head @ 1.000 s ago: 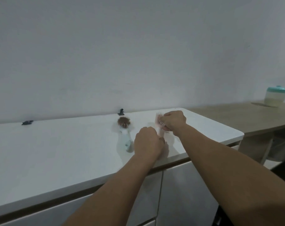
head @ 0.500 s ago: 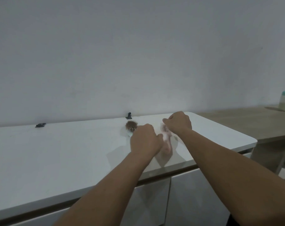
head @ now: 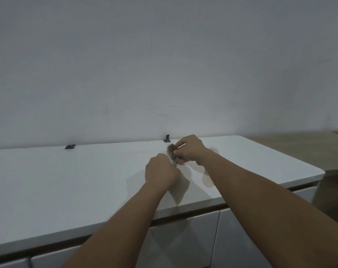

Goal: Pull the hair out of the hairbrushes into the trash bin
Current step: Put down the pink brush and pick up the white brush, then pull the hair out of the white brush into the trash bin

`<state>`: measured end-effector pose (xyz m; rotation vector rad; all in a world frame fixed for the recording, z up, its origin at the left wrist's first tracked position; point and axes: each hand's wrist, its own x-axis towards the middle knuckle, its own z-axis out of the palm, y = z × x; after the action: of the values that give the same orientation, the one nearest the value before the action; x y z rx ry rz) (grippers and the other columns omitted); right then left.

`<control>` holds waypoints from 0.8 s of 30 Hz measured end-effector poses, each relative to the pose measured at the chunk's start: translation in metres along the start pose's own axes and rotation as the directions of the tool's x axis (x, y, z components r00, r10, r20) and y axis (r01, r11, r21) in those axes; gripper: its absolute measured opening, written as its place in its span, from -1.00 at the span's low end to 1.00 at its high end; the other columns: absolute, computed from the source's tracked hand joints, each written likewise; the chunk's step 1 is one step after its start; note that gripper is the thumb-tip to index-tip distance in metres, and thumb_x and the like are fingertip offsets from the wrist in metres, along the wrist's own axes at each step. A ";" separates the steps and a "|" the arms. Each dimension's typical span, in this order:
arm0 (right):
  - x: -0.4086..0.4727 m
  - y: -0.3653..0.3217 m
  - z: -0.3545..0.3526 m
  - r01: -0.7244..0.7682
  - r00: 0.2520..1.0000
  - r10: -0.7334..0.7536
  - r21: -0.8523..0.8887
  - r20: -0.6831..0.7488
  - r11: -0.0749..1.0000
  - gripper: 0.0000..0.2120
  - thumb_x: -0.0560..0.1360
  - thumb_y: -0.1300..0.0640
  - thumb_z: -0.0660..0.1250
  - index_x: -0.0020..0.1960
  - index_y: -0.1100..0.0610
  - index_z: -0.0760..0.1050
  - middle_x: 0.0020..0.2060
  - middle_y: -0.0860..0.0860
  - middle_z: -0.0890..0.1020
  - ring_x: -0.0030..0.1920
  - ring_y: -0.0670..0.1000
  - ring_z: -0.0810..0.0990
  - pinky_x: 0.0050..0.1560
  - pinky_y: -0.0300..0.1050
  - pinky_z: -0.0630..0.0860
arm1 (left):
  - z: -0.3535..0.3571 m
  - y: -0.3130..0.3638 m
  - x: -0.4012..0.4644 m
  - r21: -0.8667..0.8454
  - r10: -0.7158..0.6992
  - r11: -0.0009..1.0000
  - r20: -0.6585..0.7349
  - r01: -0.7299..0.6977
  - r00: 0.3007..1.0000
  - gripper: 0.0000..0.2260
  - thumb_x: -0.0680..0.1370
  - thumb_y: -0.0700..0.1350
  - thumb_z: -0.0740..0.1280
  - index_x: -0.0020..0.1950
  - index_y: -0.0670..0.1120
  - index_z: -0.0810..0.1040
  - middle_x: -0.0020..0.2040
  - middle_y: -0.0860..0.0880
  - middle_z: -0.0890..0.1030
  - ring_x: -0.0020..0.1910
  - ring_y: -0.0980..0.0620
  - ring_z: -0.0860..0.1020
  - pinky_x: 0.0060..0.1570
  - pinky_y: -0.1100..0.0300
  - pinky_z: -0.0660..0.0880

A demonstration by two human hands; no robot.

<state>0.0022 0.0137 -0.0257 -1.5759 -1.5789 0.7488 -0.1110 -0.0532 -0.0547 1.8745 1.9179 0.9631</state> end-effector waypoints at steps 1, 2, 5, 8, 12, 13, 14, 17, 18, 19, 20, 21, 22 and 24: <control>-0.002 -0.001 0.000 -0.023 1.000 0.024 0.035 -0.009 0.999 -0.90 0.43 0.37 0.45 -0.17 0.21 0.58 -0.10 0.23 0.63 -0.20 0.27 0.69 -0.03 0.13 0.66 | -0.001 -0.002 0.000 -0.029 -0.006 1.000 0.024 0.006 1.000 -0.82 0.49 -0.12 0.36 0.01 -0.17 0.47 0.05 -0.17 0.60 0.06 -0.16 0.58 -0.12 0.13 0.42; -0.004 -0.002 -0.002 -0.045 0.999 0.046 0.082 -0.016 0.996 -0.85 0.42 0.38 0.45 -0.22 0.19 0.55 -0.12 0.24 0.63 -0.25 0.26 0.69 -0.05 0.13 0.67 | -0.003 -0.003 0.000 -0.058 -0.004 0.998 0.050 0.007 0.999 -0.85 0.48 -0.13 0.36 -0.04 -0.17 0.46 0.00 -0.18 0.61 0.01 -0.16 0.59 -0.18 0.14 0.41; -0.013 -0.007 -0.011 -0.075 0.995 0.090 0.255 -0.049 0.964 -0.82 0.43 0.42 0.43 -0.20 0.21 0.49 -0.10 0.23 0.60 -0.33 0.19 0.65 -0.27 0.04 0.68 | -0.008 -0.004 -0.002 -0.161 0.009 0.987 0.111 0.010 0.994 -0.87 0.41 -0.19 0.36 -0.25 -0.16 0.42 -0.28 -0.13 0.52 -0.29 -0.07 0.54 -0.35 0.20 0.40; -0.030 -0.014 -0.027 -0.091 0.993 0.115 0.417 -0.032 0.904 -0.78 0.44 0.46 0.40 0.01 0.28 0.45 0.04 0.29 0.56 -0.26 0.21 0.66 -0.37 0.01 0.67 | -0.017 0.001 -0.013 -0.238 0.024 0.971 0.150 0.013 0.988 -0.84 0.38 -0.25 0.36 -0.11 -0.19 0.41 -0.22 -0.11 0.48 -0.29 -0.01 0.48 -0.39 0.19 0.39; -0.058 -0.016 -0.060 -0.120 0.993 0.106 0.513 0.056 0.850 -0.88 0.46 0.46 0.36 -0.06 0.30 0.51 -0.10 0.21 0.60 -0.20 0.13 0.66 -0.29 -0.04 0.66 | -0.023 0.014 -0.038 -0.430 0.115 0.903 0.259 0.008 0.959 -0.71 0.45 -0.35 0.30 0.09 -0.15 0.30 0.02 -0.25 0.52 -0.24 -0.11 0.61 -0.30 0.09 0.59; -0.065 -0.014 -0.069 -0.138 0.990 0.115 0.516 0.076 0.846 -0.89 0.47 0.44 0.36 -0.04 0.31 0.54 -0.10 0.21 0.61 -0.18 0.12 0.66 -0.31 -0.08 0.63 | -0.024 0.019 -0.045 -0.444 0.149 0.896 0.270 -0.014 0.951 -0.70 0.47 -0.35 0.28 0.13 -0.14 0.30 0.04 -0.26 0.53 -0.26 -0.10 0.62 -0.31 0.10 0.59; -0.071 -0.011 -0.078 -0.157 0.987 0.126 0.526 0.095 0.836 -0.86 0.47 0.42 0.36 0.02 0.32 0.56 -0.09 0.21 0.61 -0.15 0.12 0.65 -0.34 -0.12 0.60 | -0.024 0.024 -0.052 -0.459 0.182 0.887 0.272 -0.038 0.945 -0.70 0.49 -0.34 0.26 0.17 -0.14 0.30 0.05 -0.25 0.54 -0.29 -0.08 0.62 -0.33 0.11 0.58; -0.091 -0.001 -0.101 -0.191 0.981 0.141 0.587 0.131 0.786 -0.76 0.47 0.38 0.35 0.13 0.30 0.56 -0.05 0.21 0.59 -0.17 0.07 0.59 -0.34 -0.14 0.58 | -0.022 0.043 -0.075 -0.520 0.252 0.849 0.247 -0.092 0.936 -0.73 0.49 -0.33 0.24 0.14 -0.12 0.34 0.02 -0.25 0.58 -0.37 -0.06 0.59 -0.40 0.13 0.52; -0.099 0.002 -0.109 -0.187 0.982 0.133 0.603 0.134 0.775 -0.78 0.47 0.38 0.34 0.11 0.28 0.55 -0.07 0.19 0.58 -0.18 0.05 0.57 -0.32 -0.13 0.59 | -0.021 0.050 -0.082 -0.546 0.266 0.833 0.245 -0.094 0.932 -0.76 0.49 -0.33 0.25 0.11 -0.12 0.36 -0.01 -0.26 0.59 -0.39 -0.06 0.58 -0.44 0.15 0.51; -0.108 0.006 -0.118 -0.176 0.984 0.119 0.613 0.133 0.770 -0.80 0.48 0.39 0.33 0.09 0.26 0.55 -0.11 0.18 0.58 -0.20 0.03 0.56 -0.31 -0.13 0.60 | -0.019 0.057 -0.089 -0.565 0.272 0.820 0.247 -0.090 0.930 -0.77 0.48 -0.33 0.28 0.08 -0.14 0.37 -0.04 -0.26 0.58 -0.43 -0.05 0.58 -0.48 0.18 0.51; -0.118 0.009 -0.126 -0.163 0.986 0.107 0.618 0.127 0.769 -0.81 0.48 0.40 0.31 0.07 0.25 0.55 -0.15 0.16 0.58 -0.22 0.03 0.56 -0.31 -0.12 0.61 | -0.017 0.063 -0.096 -0.584 0.271 0.808 0.254 -0.076 0.928 -0.77 0.47 -0.33 0.30 0.07 -0.15 0.37 -0.08 -0.24 0.58 -0.46 -0.05 0.58 -0.51 0.20 0.49; -0.128 0.013 -0.134 -0.150 0.988 0.099 0.621 0.117 0.769 -0.81 0.48 0.41 0.31 0.05 0.25 0.55 -0.19 0.14 0.58 -0.24 0.02 0.56 -0.31 -0.12 0.62 | -0.014 0.068 -0.102 -0.610 0.265 0.791 0.266 -0.051 0.927 -0.77 0.46 -0.32 0.33 0.07 -0.18 0.39 -0.12 -0.21 0.58 -0.50 -0.06 0.57 -0.53 0.21 0.48; -0.138 0.017 -0.142 -0.139 0.990 0.100 0.621 0.097 0.771 -0.83 0.48 0.42 0.30 0.03 0.26 0.55 -0.21 0.14 0.57 -0.25 0.03 0.56 -0.31 -0.12 0.62 | -0.011 0.074 -0.108 -0.643 0.262 0.766 0.282 -0.021 0.923 -0.78 0.46 -0.30 0.34 0.06 -0.18 0.40 -0.14 -0.19 0.58 -0.51 -0.08 0.55 -0.52 0.21 0.48; -0.157 0.027 -0.154 -0.126 0.991 0.125 0.605 0.043 0.786 -0.87 0.47 0.43 0.27 -0.10 0.26 0.54 -0.23 0.15 0.55 -0.28 0.04 0.55 -0.33 -0.11 0.63 | -0.003 0.085 -0.123 -0.701 0.275 0.713 0.317 0.029 0.908 -0.85 0.47 -0.26 0.34 -0.01 -0.15 0.42 -0.17 -0.20 0.61 -0.51 -0.11 0.52 -0.49 0.18 0.48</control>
<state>0.1370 -0.1573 0.0157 -1.1933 -1.0701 1.1922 -0.0335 -0.1782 -0.0284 1.5730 0.9789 1.0399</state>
